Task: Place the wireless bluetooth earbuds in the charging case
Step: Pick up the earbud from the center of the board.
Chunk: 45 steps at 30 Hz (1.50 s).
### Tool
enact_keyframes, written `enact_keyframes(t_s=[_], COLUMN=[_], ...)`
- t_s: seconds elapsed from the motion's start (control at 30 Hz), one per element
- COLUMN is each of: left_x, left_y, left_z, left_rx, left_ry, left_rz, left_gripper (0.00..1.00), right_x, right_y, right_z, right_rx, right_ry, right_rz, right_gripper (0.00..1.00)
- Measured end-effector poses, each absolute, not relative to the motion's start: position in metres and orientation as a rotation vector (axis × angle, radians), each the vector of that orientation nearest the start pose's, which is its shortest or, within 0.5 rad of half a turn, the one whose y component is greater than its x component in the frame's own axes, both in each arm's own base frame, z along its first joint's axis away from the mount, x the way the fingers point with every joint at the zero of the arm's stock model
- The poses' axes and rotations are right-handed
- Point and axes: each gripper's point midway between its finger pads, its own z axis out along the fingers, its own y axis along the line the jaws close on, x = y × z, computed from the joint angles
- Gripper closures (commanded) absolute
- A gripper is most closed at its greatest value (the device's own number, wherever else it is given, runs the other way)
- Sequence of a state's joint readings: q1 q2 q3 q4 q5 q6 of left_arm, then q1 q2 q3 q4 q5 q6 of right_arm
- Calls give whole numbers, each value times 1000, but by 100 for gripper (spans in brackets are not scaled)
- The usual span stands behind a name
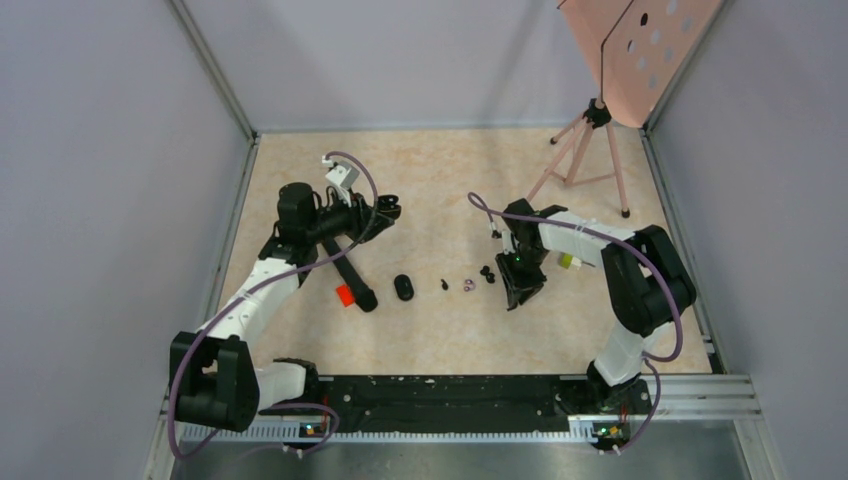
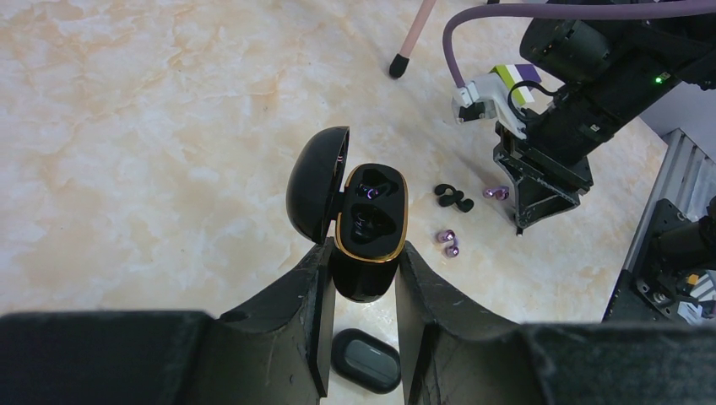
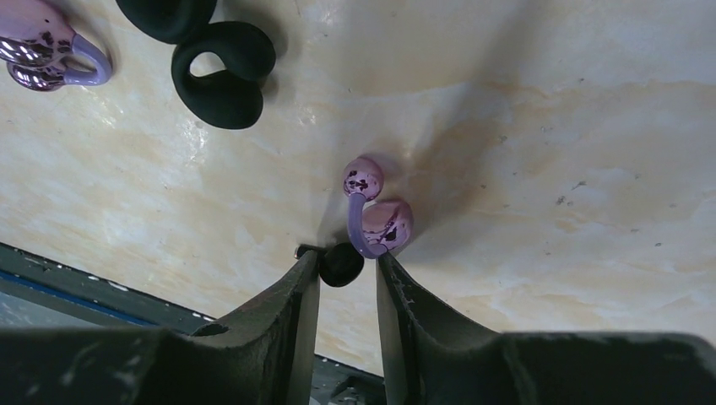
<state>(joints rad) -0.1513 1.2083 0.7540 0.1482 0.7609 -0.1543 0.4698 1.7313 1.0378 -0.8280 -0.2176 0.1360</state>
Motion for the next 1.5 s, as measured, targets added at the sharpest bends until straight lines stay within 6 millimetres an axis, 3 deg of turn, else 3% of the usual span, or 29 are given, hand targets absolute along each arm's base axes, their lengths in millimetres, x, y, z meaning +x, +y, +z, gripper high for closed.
enact_keyframes(t_s=[0.27, 0.4, 0.53, 0.67, 0.8, 0.97, 1.07, 1.17, 1.3, 1.5], left_x=[325, 325, 325, 324, 325, 330, 334, 336, 333, 324], left_y=[-176, -176, -176, -178, -184, -196, -207, -219, -234, -246], left_z=[208, 208, 208, 208, 204, 209, 225, 241, 256, 264], left_rx=[534, 537, 538, 550, 572, 613, 663, 726, 823, 918], left_ry=[1813, 1812, 1811, 1804, 1807, 1782, 1722, 1658, 1575, 1490], left_rz=[-915, -912, -913, -927, -961, -991, -1017, -1048, -1083, -1125], left_gripper=[100, 100, 100, 100, 100, 100, 100, 100, 100, 100], right_x=[209, 208, 210, 234, 273, 310, 323, 322, 310, 305], right_y=[154, 156, 158, 166, 185, 205, 218, 230, 250, 269], right_z=[17, 17, 18, 35, 81, 165, 218, 277, 332, 363], right_rx=[-516, -510, -554, -638, -740, -818, -864, -930, -1019, -1118], right_ry=[3113, 3118, 3100, 2997, 2746, 2324, 2051, 1708, 1383, 1143], right_rz=[338, 351, 357, 367, 426, 472, 488, 444, 375, 276], right_gripper=[83, 100, 100, 100, 100, 100, 100, 100, 100, 100])
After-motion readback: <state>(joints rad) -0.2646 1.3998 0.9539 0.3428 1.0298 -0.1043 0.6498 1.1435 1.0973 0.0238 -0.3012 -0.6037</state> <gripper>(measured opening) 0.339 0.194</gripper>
